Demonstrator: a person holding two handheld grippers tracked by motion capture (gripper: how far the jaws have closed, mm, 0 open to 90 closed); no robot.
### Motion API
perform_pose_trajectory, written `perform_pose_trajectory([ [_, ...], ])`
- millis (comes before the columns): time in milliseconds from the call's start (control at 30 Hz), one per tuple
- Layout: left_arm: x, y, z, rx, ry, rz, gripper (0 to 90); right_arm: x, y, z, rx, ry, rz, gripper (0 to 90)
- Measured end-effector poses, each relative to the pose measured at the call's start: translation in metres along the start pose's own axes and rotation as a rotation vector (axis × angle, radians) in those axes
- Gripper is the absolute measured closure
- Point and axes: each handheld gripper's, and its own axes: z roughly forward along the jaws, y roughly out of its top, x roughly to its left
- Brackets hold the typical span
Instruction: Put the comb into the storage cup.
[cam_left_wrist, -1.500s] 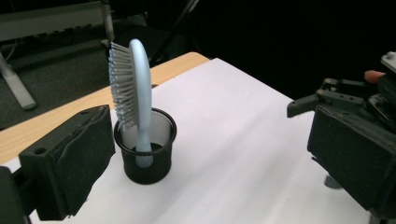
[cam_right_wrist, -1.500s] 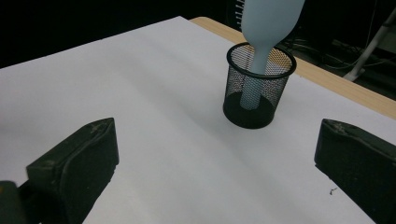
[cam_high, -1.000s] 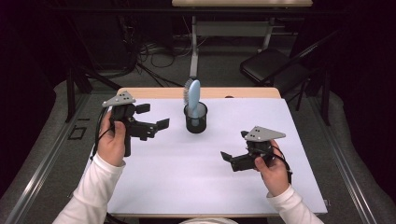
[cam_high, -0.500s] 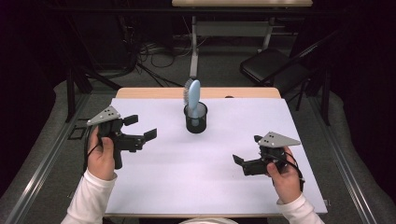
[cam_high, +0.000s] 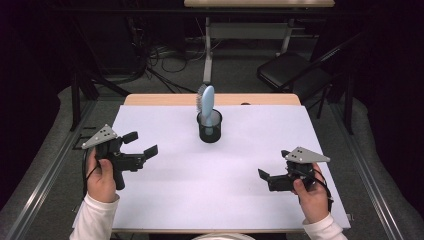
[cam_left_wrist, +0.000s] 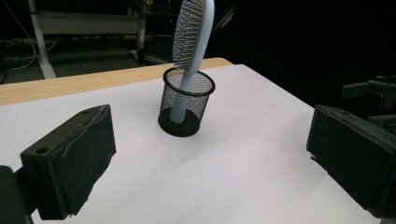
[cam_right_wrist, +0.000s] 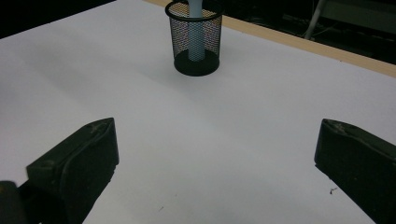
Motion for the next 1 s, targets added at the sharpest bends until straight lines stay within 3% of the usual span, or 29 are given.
perform_pose_trajectory([
  [200, 0.008, -0.008, -0.001, -0.019, 0.01, -0.007, 1.3, -0.005, -0.006, 0.001, -0.014, 0.007, 0.036, 0.0],
  [600, 0.02, -0.023, 0.003, -0.043, 0.043, -0.024, 2.0, -0.011, -0.021, 0.006, -0.023, -0.036, 0.04, 0.0],
  [1000, 0.025, -0.031, 0.003, -0.039, 0.059, -0.044, 3.0, -0.015, -0.028, 0.007, -0.041, -0.047, 0.047, 0.0],
])
